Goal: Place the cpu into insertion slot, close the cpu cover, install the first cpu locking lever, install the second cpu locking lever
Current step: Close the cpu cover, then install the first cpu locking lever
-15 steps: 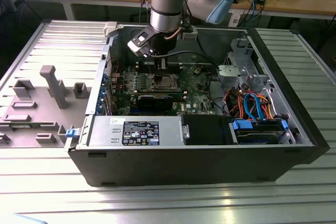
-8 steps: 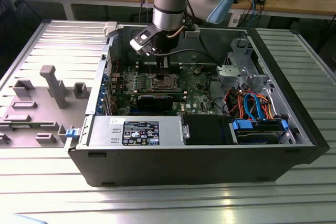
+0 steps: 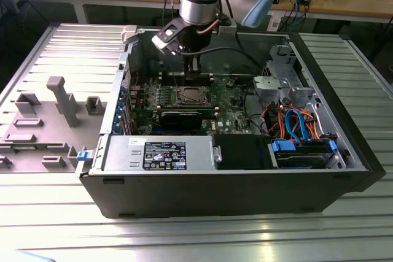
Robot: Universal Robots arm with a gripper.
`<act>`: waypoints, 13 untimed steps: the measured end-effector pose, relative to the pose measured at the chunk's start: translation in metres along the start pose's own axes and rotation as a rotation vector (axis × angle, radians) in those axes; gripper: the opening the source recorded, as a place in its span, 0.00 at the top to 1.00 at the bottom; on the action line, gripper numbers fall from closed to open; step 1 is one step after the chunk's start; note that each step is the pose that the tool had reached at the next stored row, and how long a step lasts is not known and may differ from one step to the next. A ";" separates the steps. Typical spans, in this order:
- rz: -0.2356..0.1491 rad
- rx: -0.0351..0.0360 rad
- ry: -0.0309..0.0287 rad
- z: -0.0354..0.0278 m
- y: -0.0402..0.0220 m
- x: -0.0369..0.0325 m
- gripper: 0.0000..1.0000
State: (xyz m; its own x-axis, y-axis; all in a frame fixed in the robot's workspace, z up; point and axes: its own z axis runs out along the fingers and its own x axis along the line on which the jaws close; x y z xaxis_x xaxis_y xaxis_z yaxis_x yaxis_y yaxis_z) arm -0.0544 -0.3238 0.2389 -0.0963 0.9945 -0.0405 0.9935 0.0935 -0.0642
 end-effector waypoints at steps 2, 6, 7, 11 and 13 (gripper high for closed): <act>0.000 -0.0001 0.0005 0.0000 0.0000 0.0000 0.89; 0.000 0.0000 0.0011 -0.0001 0.0000 0.0000 0.89; 0.000 0.0000 0.0013 -0.0001 0.0000 0.0000 0.89; 0.000 -0.0001 0.0025 -0.0002 0.0000 0.0000 0.89; -0.003 -0.0003 0.0025 -0.0002 0.0000 -0.0001 0.89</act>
State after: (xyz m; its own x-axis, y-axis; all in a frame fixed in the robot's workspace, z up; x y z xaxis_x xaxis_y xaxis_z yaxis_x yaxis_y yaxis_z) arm -0.0544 -0.3238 0.2391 -0.0991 0.9944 -0.0378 0.9933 0.0965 -0.0641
